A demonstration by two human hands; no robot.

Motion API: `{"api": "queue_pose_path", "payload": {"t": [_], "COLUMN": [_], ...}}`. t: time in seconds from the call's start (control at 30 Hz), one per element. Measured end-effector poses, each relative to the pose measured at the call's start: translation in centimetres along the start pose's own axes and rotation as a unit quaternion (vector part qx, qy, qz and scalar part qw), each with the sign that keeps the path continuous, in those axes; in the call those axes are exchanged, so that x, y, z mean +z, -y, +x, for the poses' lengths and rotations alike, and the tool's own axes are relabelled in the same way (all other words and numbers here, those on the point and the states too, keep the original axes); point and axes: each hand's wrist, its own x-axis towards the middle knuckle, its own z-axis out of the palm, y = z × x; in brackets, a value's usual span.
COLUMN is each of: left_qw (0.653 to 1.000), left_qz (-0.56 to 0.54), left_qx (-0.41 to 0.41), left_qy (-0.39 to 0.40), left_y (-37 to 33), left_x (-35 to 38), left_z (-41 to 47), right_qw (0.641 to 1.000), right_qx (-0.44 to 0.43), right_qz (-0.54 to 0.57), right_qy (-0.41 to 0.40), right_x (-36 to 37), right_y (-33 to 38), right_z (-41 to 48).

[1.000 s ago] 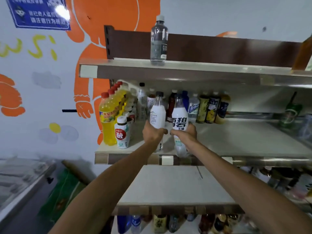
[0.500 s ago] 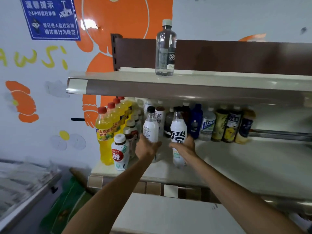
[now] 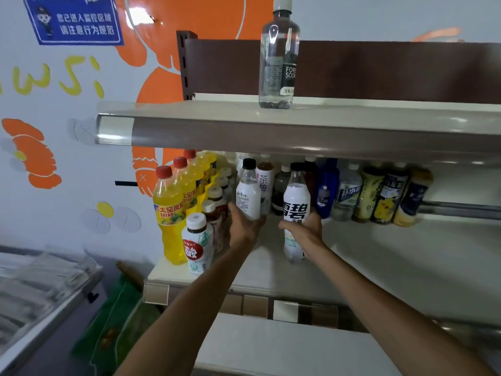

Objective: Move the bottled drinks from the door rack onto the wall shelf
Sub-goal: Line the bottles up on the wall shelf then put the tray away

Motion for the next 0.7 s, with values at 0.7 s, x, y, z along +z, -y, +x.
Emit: {"api": "queue_pose_path", "payload": {"t": [0.7], "left_qw": [0.964], "left_qz": [0.260], "left_qx": [-0.055], "left_qy": [-0.003], "left_y": [3.6], "left_x": [2.6], "left_z": [-0.4], "right_qw": [0.995], "right_qx": [-0.089], "right_qz": [0.024], "right_qy": [0.030], "right_x": [-2.1], "right_y": [-1.7], "right_z": [-0.9]}}
